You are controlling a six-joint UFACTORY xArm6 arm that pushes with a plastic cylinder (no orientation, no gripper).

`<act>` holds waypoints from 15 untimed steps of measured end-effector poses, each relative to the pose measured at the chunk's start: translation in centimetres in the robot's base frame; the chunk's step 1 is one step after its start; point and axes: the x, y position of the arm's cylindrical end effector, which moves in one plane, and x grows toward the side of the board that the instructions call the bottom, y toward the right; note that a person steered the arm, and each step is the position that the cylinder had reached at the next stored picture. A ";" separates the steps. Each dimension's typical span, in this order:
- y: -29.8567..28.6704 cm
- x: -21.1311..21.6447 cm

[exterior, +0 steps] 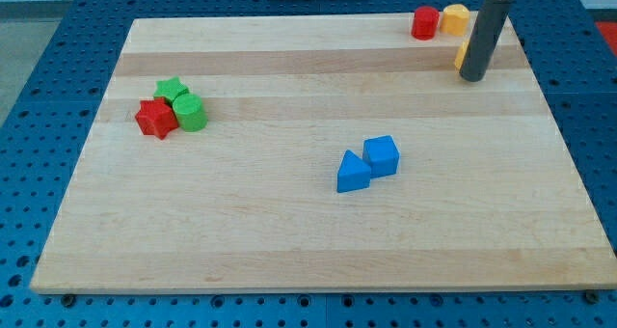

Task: Move the blue triangle a bit left

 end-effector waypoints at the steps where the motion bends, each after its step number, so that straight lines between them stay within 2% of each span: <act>1: 0.6 -1.6; 3: 1.6 -3.6; 5: 1.6 -3.1; 9: 1.6 15.7; 10: 0.5 18.5; 13: 0.2 18.7; 15: -7.9 18.7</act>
